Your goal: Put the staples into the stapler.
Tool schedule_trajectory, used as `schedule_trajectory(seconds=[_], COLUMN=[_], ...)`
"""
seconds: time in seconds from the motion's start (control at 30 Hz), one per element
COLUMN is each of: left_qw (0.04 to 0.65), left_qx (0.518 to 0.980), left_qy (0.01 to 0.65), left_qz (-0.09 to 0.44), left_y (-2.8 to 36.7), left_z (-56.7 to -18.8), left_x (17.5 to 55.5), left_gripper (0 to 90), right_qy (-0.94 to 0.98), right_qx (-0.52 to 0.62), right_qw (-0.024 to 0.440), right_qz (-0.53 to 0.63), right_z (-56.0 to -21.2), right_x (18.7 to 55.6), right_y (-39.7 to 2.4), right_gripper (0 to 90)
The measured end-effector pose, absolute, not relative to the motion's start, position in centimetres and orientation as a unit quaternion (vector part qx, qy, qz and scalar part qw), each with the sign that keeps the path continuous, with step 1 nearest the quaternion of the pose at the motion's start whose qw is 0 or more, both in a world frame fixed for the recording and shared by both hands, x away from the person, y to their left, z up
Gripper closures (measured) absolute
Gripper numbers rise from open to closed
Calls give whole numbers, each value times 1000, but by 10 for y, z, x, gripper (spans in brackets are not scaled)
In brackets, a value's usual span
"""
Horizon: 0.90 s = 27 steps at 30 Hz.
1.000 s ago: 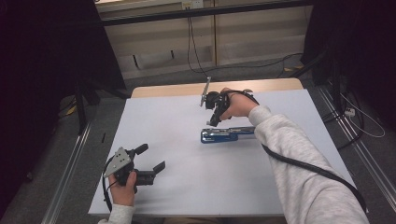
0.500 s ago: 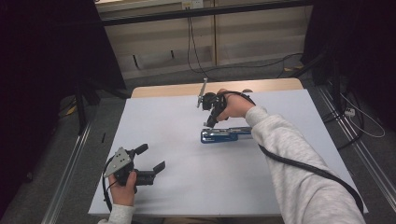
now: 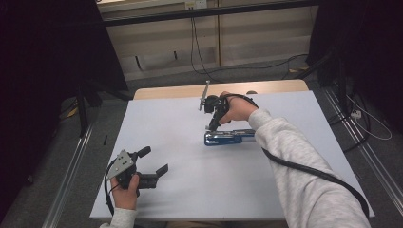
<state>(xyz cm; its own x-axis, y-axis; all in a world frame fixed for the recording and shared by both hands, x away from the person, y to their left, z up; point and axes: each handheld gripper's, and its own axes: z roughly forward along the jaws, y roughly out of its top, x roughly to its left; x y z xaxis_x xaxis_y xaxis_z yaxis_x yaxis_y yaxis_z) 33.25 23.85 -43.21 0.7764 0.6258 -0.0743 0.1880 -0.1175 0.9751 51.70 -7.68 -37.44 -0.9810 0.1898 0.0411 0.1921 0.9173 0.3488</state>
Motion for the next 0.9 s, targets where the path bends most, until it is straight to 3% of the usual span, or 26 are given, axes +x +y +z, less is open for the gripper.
schedule_trajectory(seconds=[0.9], left_qw=[598], left_qx=[729], left_qy=[275], left_qz=[187], left_y=[239], left_z=[-432], left_x=[333], left_gripper=[38], right_qy=[-978], right_qx=[-104], right_qw=[11], right_qz=[-179], right_z=[-391], right_x=[516], right_y=[-79], right_gripper=[783])
